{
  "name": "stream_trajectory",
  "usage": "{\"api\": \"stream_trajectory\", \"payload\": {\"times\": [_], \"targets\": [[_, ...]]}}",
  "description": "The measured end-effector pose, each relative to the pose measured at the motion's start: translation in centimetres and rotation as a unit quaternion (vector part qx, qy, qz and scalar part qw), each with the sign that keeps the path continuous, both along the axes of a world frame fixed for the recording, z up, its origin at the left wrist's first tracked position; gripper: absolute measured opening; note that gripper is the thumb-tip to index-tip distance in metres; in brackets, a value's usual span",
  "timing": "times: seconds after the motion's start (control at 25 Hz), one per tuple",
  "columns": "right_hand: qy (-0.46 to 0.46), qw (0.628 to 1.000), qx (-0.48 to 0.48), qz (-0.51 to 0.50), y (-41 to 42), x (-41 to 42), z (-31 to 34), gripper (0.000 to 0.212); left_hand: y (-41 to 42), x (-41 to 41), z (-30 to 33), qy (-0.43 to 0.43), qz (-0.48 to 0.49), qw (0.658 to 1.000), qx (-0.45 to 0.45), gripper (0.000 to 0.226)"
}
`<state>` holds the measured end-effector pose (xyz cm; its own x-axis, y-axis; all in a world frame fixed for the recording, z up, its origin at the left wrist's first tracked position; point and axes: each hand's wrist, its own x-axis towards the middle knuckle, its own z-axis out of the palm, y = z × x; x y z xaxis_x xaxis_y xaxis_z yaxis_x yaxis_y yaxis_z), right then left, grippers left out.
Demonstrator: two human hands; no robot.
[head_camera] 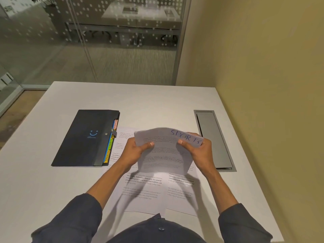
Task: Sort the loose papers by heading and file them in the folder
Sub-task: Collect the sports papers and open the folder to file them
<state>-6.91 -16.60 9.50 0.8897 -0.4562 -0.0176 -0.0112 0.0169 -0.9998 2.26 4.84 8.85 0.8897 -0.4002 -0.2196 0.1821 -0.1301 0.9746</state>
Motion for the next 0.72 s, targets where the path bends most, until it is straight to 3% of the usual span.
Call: {"api": "stream_trajectory", "payload": {"times": [0.36, 0.56, 0.72], "targets": [[0.03, 0.999, -0.007, -0.01, 0.0, -0.7, -2.1, 0.021, 0.2, -1.5, -2.2, 0.02, -0.001, 1.0, 0.019, 0.022], [0.126, 0.992, -0.031, 0.01, 0.5, -1.2, -5.4, 0.029, 0.9, -2.4, -3.6, 0.051, -0.01, 0.998, 0.044, 0.019], [0.114, 0.993, -0.009, 0.015, 1.2, -0.9, -5.1, 0.018, 1.4, -1.7, -2.9, 0.053, 0.023, 0.998, 0.026, 0.015]]}}
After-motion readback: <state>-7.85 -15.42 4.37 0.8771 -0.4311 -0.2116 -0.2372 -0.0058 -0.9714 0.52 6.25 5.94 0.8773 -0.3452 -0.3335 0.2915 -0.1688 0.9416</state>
